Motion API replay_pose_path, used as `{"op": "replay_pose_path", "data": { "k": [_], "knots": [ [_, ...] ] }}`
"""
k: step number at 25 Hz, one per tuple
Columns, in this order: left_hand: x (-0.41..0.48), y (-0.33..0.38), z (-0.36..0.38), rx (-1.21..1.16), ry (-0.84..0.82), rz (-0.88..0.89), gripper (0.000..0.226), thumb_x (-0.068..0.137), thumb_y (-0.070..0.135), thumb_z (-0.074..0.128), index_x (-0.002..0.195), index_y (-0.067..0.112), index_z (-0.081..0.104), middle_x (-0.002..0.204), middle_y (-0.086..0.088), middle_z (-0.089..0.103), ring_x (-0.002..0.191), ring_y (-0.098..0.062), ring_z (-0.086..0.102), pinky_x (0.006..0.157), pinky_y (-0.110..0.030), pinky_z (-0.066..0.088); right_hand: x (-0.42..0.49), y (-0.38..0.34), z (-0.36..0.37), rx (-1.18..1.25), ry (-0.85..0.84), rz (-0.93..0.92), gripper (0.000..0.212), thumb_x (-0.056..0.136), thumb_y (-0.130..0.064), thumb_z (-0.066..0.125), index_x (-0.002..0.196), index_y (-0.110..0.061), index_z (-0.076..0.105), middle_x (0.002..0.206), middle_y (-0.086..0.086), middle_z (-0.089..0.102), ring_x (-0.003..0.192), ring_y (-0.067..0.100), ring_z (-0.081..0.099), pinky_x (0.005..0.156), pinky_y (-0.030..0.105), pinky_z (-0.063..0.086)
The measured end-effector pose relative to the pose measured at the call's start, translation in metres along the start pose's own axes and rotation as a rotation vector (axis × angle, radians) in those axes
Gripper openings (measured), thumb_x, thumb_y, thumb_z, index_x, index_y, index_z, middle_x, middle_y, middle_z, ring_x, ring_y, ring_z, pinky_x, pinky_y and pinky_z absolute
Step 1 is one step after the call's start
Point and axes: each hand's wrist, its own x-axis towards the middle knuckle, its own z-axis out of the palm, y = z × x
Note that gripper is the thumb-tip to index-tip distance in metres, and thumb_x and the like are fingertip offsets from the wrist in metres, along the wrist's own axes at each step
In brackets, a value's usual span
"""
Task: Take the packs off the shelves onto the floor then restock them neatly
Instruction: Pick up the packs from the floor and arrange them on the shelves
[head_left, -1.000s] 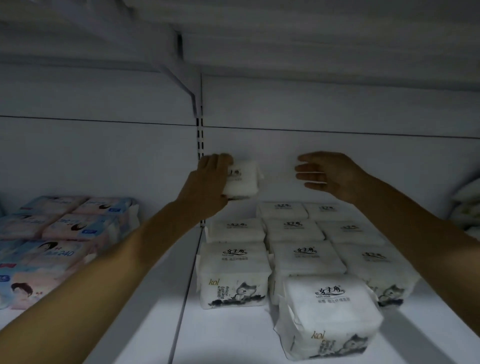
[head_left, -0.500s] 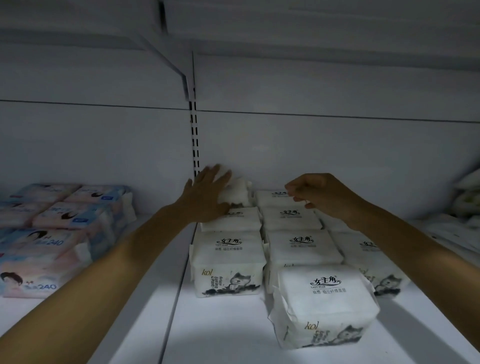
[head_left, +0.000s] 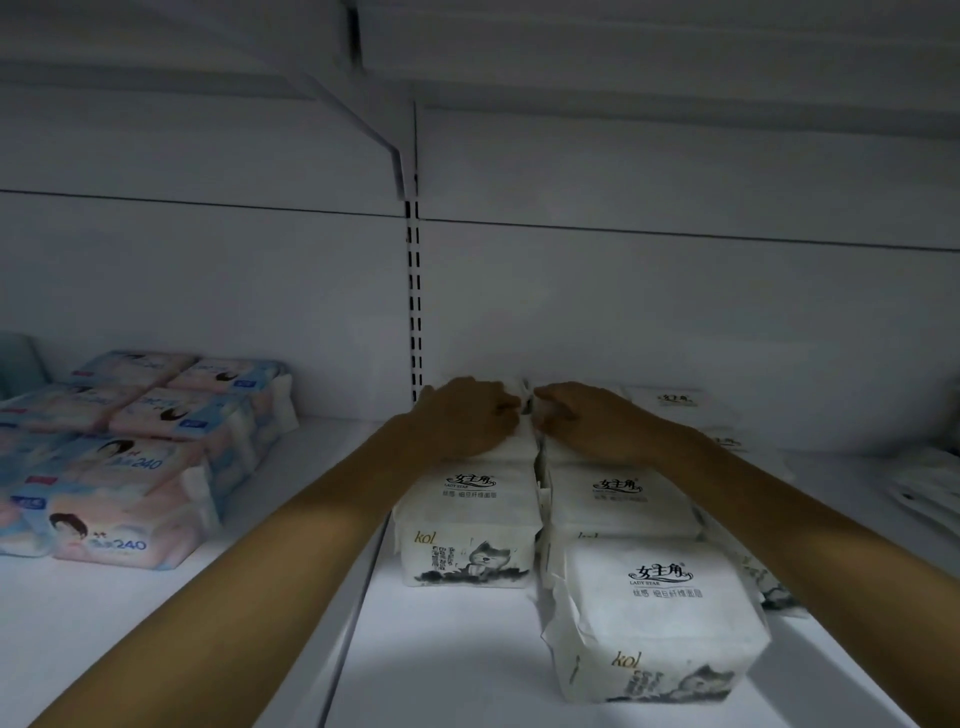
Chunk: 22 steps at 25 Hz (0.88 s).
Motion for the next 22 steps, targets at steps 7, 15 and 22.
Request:
{"op": "replay_pose_path", "data": {
  "k": [7, 15, 22],
  "knots": [
    [-0.023, -0.031, -0.017, -0.926, 0.507, -0.251, 0.029, 0.103, 0.021, 0.04, 0.126, 0.012, 0.055, 0.118, -0.015, 0.056, 0.098, -0.02, 0.051, 0.078, -0.018, 0.039, -0.018, 0.014, -0.012, 0.259, 0.172, 0.074, 0.05, 0.099, -0.039, 0.045, 0.143, -0.017, 0.04, 0.15, 0.002, 0.039, 0.136, 0.017, 0.038, 0.105, 0.023, 0.027],
    [-0.046, 0.005, -0.007, -1.258, 0.289, -0.484, 0.061, 0.097, 0.055, 0.037, 0.139, 0.011, 0.045, 0.134, -0.005, 0.048, 0.103, -0.02, 0.056, 0.085, -0.026, 0.046, -0.117, -0.002, 0.017, -0.108, 0.082, 0.095, 0.072, 0.092, -0.067, 0.016, 0.151, -0.027, 0.02, 0.159, -0.006, 0.016, 0.146, 0.015, 0.014, 0.118, 0.037, 0.014],
    [-0.087, 0.034, -0.013, -0.751, 0.642, -0.35, 0.043, 0.103, 0.034, 0.038, 0.137, 0.011, 0.049, 0.143, -0.006, 0.049, 0.132, -0.021, 0.043, 0.092, -0.018, 0.031, -0.107, 0.006, 0.021, -0.26, 0.136, 0.055, 0.057, 0.097, -0.057, 0.022, 0.126, -0.017, 0.05, 0.13, 0.007, 0.052, 0.118, 0.027, 0.048, 0.101, 0.041, 0.035]
  ]
}}
